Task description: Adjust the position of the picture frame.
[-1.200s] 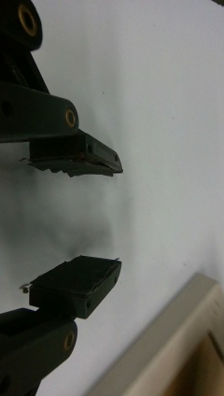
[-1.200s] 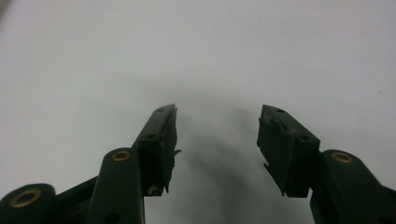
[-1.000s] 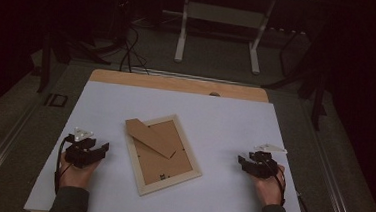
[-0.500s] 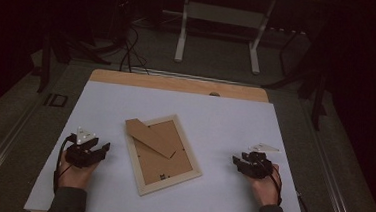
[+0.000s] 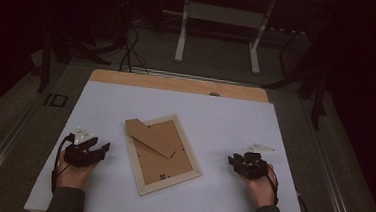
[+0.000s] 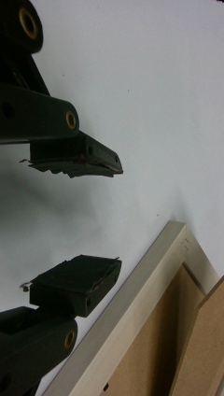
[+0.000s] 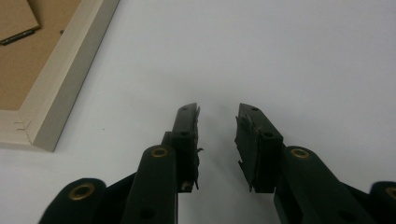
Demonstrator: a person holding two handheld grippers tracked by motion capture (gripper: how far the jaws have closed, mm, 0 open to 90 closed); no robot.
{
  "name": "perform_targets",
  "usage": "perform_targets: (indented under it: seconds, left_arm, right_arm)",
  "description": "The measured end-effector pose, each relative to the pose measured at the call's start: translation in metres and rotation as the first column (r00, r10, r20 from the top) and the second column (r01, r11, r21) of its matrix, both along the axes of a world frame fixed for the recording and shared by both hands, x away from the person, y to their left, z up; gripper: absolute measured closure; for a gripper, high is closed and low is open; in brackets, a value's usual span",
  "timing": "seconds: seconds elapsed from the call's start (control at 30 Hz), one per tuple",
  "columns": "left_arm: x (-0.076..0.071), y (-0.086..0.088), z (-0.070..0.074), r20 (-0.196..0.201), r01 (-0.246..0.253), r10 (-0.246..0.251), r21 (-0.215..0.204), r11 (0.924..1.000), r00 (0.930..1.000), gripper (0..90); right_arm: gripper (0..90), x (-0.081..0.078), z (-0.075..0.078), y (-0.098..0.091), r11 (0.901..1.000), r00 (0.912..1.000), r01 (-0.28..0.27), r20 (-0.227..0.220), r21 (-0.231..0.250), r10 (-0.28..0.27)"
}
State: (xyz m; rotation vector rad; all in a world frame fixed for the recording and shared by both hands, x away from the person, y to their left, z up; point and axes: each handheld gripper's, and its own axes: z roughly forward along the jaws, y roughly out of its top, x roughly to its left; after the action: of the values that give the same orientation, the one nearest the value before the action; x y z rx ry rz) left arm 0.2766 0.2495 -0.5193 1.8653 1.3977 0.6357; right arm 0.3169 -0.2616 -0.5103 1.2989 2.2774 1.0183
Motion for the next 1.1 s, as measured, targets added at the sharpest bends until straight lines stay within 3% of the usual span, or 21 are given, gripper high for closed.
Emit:
perform_targets:
  seconds: [0.1,0.17,0.3,0.63,1.1]
  left_arm:
    - [0.0,0.002,0.002,0.014,0.001,0.0,-0.034,0.9994,0.9999,48.9]
    - [-0.001,0.003,0.002,0.021,0.002,-0.001,-0.035,0.9994,0.9998,49.6]
    - [-0.002,0.004,0.004,0.014,-0.003,0.003,-0.035,0.9994,0.9999,56.5]
    - [-0.002,0.001,0.002,-0.003,0.011,-0.011,-0.008,0.9999,0.9999,59.6]
    - [-0.004,-0.003,0.001,0.003,0.036,-0.036,-0.016,0.9992,0.9993,61.0]
  right_arm:
    - [71.5,-0.001,0.001,0.002,1.0,1.0,-0.008,0.004,0.0,0.008]
    - [73.3,-0.001,0.002,0.002,0.999,0.9997,-0.023,-0.008,0.039,0.024]
    - [78.1,-0.002,0.003,0.003,0.9976,0.9992,-0.037,-0.009,0.058,0.038]
    - [88.9,-0.008,0.004,0.019,0.994,0.994,-0.108,0.022,0.017,0.108]
    - [89.7,-0.011,0.003,0.033,0.9859,0.9865,-0.163,0.011,0.035,0.163]
